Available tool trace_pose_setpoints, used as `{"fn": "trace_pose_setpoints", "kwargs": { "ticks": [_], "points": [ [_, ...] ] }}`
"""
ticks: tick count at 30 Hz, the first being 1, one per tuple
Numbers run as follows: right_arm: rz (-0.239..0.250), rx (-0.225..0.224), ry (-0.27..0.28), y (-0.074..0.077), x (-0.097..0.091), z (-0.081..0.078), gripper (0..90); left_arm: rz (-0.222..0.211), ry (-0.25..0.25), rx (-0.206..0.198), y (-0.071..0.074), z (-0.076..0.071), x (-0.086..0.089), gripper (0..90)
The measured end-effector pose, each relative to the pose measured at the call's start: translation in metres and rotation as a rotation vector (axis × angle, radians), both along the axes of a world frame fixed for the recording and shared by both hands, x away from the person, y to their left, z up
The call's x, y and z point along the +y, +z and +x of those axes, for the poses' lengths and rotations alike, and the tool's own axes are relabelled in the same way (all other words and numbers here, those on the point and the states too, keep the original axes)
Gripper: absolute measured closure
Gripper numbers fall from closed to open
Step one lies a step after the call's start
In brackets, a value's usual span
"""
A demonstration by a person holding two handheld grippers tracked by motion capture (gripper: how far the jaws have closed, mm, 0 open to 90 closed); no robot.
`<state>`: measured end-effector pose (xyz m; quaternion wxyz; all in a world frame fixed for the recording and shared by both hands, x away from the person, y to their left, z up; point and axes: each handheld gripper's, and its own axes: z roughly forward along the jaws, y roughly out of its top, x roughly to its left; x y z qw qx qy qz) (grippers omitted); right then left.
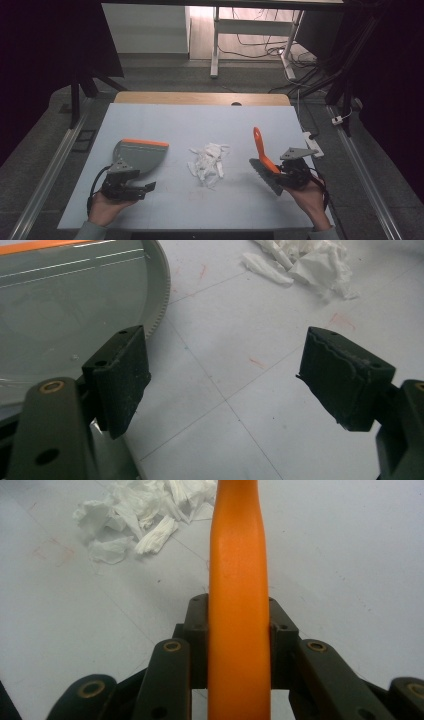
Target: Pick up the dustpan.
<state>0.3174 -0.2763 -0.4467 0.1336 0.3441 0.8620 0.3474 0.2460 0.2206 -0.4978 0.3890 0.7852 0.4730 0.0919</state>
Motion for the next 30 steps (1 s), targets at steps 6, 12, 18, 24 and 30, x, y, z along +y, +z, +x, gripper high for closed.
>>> {"fn": "trace_pose_setpoints", "kwargs": {
  "ticks": [6, 12, 18, 24, 30],
  "points": [
    [-0.001, -0.003, 0.004, -0.0005, 0.0003, -0.0007, 70.1, 0.001, -0.002, 0.004, 0.0005, -0.0001, -0.0015, 21.0],
    [0.002, -0.009, 0.005, 0.0011, 0.0008, -0.0013, 70.1, 0.002, -0.003, 0.008, 0.0007, 0.0004, -0.0013, 21.0],
    [0.002, -0.015, 0.005, 0.0015, 0.0013, -0.002, 70.1, 0.006, -0.004, 0.007, 0.0017, 0.0003, -0.0015, 20.9],
    [-0.001, -0.016, 0.005, 0.0014, 0.0022, -0.0023, 70.1, 0.006, -0.007, 0.001, 0.0044, 0.0002, -0.0032, 20.9],
    [-0.004, -0.02, 0.008, 0.0019, 0.0029, -0.0027, 70.1, 0.013, -0.015, -0.004, 0.0078, -0.0004, -0.0063, 20.9]
  ]
}}
